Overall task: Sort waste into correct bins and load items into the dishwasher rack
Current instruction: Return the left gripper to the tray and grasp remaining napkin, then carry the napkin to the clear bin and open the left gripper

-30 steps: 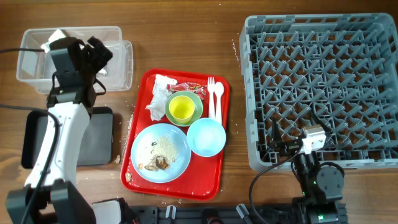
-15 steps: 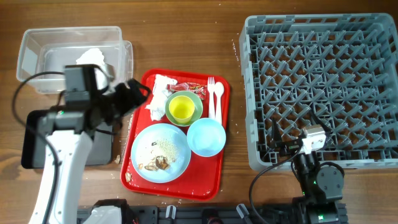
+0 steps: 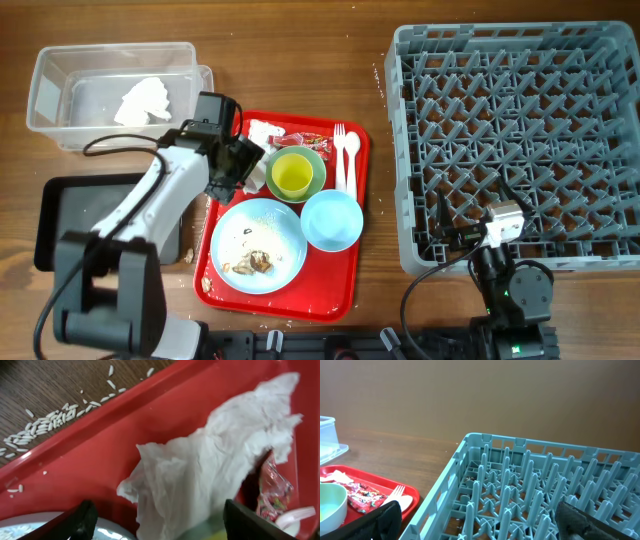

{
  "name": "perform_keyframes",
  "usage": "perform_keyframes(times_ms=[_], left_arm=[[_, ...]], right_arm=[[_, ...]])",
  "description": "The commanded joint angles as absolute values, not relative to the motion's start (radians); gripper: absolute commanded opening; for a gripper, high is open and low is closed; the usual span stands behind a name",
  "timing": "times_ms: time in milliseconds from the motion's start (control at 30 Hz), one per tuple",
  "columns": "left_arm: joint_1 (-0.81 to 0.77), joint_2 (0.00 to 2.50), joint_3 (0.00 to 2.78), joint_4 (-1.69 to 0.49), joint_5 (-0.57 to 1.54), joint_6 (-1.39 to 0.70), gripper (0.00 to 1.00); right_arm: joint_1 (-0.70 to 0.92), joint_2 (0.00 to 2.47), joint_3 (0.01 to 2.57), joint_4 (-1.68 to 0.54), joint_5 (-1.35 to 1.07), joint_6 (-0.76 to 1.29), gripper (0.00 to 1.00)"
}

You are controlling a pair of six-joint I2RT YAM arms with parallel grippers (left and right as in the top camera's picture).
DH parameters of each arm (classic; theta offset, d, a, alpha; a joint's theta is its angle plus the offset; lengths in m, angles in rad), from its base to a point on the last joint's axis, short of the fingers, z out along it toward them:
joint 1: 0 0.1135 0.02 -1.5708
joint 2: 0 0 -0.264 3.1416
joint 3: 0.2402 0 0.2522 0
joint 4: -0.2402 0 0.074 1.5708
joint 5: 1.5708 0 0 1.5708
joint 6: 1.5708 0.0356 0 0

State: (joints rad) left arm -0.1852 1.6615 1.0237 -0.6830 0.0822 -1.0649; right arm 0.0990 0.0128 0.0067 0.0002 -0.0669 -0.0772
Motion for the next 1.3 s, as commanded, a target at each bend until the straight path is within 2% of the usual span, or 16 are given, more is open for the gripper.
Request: perform_keyframes(times_ms=[0,100,233,367,433,467,500,633,767,833,967,1000,1267], left_arm=[[-0.2,1.708,1.014,-0.664,0.05,-1.132,0.81],[-0.218,1.71,1.013,-0.66,0.048,-1.139,0.8],[-0.245,1.715,1.013,-0.656,-0.031,-1.23,0.71],[-0.247,1.715,1.013,-0.632,-0.028,-1.237,0.49],[-0.247,1.715,1.013,-0.627,-0.028,-1.236,0.48],[-0.247,1.715,1.013,-0.623,-0.028,-1.236,0.43],[-0.247,1.715,1.013,-0.62,-0.028,-1.236,0.42],[-0.247,1.715,1.013,-0.608,-0.028,-1.237,0.29],[-0.251,1.715,1.013,-0.608,-0.028,-1.24,0.33],[-0.259,1.715,1.013,-0.604,-0.028,-1.24,0.32],[-0.268,1.715,1.013,-0.599,-0.028,-1.238,0.07],[-0.268,1.715,1.014,-0.601,-0.028,-1.237,0.04],[-0.268,1.509,1.042,-0.609,-0.066,-1.152,0.04]], right_arm=[[0.093,0.005,0.005,0.002,-0.069,-0.086,1.0],[0.093,0.005,0.005,0.002,-0.069,-0.086,1.0],[0.093,0.005,0.005,0.002,-0.069,-0.086,1.0],[0.093,0.005,0.005,0.002,-0.069,-0.086,1.0],[0.093,0.005,0.005,0.002,-0.069,-0.086,1.0],[0.093,0.005,0.005,0.002,-0.069,-0.086,1.0],[0.093,0.005,0.005,0.002,-0.069,-0.086,1.0],[0.093,0.005,0.005,0.002,-0.069,-0.086,1.0],[0.093,0.005,0.005,0.002,-0.069,-0.086,1.0],[0.093,0.005,0.005,0.002,-0.069,-0.086,1.0],[0.093,0.005,0.005,0.002,-0.069,-0.086,1.0],[0.093,0.005,0.005,0.002,-0.069,-0.086,1.0],[0.093,0.005,0.005,0.002,-0.069,-0.086,1.0]])
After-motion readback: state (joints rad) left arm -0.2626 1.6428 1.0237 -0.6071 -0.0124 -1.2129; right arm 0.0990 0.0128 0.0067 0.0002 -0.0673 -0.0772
